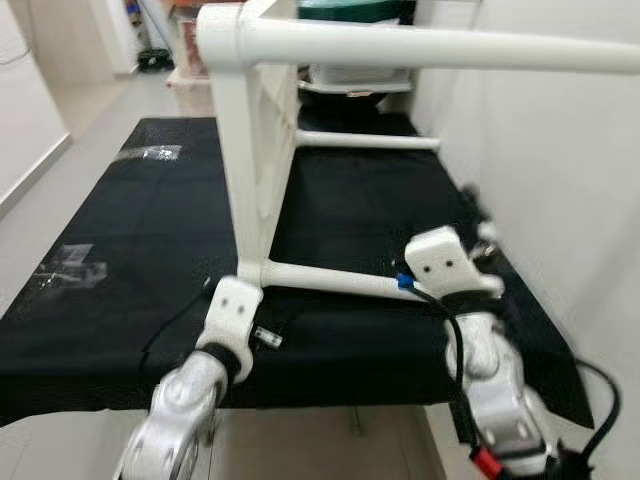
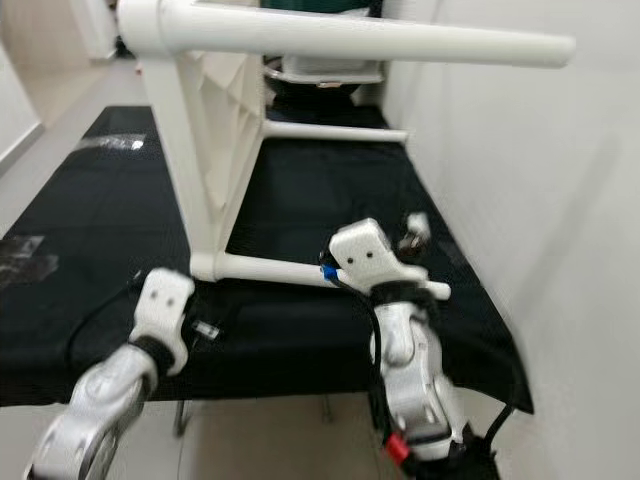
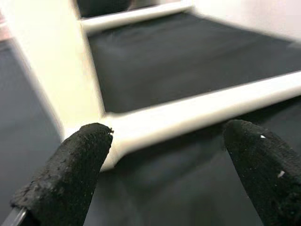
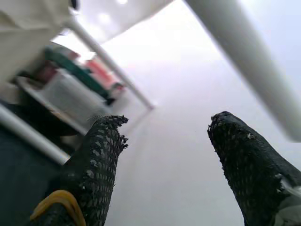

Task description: Building children table

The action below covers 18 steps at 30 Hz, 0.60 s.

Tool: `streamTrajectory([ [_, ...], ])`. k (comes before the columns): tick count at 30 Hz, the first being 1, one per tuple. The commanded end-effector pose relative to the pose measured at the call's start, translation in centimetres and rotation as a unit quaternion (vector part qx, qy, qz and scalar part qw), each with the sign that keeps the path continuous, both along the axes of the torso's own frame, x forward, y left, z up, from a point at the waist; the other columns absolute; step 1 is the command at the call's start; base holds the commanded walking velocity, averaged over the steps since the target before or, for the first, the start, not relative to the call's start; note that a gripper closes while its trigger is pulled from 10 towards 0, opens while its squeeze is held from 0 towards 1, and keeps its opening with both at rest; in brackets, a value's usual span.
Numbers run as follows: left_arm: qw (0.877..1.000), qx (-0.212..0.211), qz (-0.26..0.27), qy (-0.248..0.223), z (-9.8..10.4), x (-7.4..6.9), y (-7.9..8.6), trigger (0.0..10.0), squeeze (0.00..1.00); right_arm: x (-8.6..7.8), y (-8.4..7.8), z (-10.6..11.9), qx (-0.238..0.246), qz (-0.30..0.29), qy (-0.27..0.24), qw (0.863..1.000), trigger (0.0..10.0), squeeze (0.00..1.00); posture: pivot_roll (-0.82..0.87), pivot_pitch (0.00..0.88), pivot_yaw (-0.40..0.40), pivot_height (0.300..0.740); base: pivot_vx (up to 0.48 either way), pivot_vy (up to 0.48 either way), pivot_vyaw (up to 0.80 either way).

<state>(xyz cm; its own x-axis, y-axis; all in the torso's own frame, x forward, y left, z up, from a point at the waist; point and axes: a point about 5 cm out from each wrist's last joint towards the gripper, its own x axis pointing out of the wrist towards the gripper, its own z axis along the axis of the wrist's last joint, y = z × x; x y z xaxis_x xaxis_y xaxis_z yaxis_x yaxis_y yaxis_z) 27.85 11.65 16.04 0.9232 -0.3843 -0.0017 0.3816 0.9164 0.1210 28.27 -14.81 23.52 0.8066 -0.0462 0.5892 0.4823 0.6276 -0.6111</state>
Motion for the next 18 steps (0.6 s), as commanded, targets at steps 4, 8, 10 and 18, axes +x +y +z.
streamTrajectory([
  [4, 0.999, -0.015, -0.032, 0.013, -0.3, 0.8, -0.5, 10.0, 0.0, -0.2, -0.2, 0.3, -0.005, -0.036, -0.017, 0.999, 10.0, 0.0, 0.07, 0.12, -0.042, 0.74, 0.0, 0.0, 0.0],
  [8, 0.998, -0.023, -0.052, 0.015, -0.2, 1.1, -1.1, 10.0, 0.0, -0.4, -0.3, 0.7, -0.032, -0.059, -0.033, 0.997, 10.0, 0.0, 0.07, 0.135, -0.038, 0.74, 0.0, 0.0, 0.0],
  [10, 0.998, -0.026, -0.06, 0.012, -0.1, 1.7, -1.7, 10.0, 0.0, -0.3, -0.4, 1.5, -0.055, -0.079, -0.056, 0.994, 10.0, 0.0, 0.07, 0.147, -0.038, 0.74, 0.0, 0.0, 0.0],
  [18, 0.998, -0.019, -0.063, -0.004, 0.4, 3.3, -2.1, 10.0, 0.0, 0.9, -0.5, 2.9, -0.055, -0.092, -0.084, 0.991, 10.0, 1.0, 0.07, 0.161, -0.034, 0.74, 0.0, 0.0, 0.0],
])
